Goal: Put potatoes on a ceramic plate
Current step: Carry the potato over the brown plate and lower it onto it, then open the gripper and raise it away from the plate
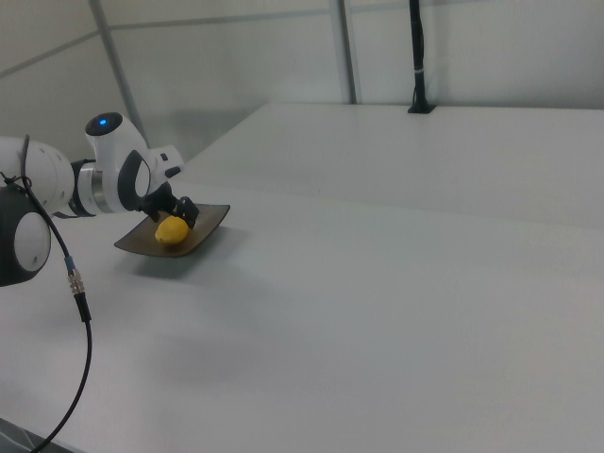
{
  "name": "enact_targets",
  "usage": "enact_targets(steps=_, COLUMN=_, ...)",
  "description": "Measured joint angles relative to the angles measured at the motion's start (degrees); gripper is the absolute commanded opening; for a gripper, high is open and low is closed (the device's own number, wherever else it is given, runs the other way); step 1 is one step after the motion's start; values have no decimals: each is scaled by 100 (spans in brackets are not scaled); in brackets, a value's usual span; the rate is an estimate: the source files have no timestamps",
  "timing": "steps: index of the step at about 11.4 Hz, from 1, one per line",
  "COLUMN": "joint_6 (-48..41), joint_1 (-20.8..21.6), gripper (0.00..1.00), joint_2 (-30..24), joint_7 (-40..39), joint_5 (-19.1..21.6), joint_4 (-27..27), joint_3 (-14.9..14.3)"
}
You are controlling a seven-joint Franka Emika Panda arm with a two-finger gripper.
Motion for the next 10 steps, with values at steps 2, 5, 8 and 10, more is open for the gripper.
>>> enact_targets(steps=2, joint_6=0, joint_1=-2, gripper=100, joint_2=-35, joint_7=0, joint_5=-1, joint_4=64, joint_3=-15)
enact_targets(steps=5, joint_6=-822, joint_1=-48, gripper=100, joint_2=-570, joint_7=0, joint_5=-3, joint_4=83, joint_3=-234)
enact_targets(steps=8, joint_6=-2586, joint_1=-323, gripper=100, joint_2=-1541, joint_7=5, joint_5=-7, joint_4=94, joint_3=-336)
enact_targets(steps=10, joint_6=-3748, joint_1=-554, gripper=100, joint_2=-2211, joint_7=29, joint_5=-6, joint_4=87, joint_3=-376)
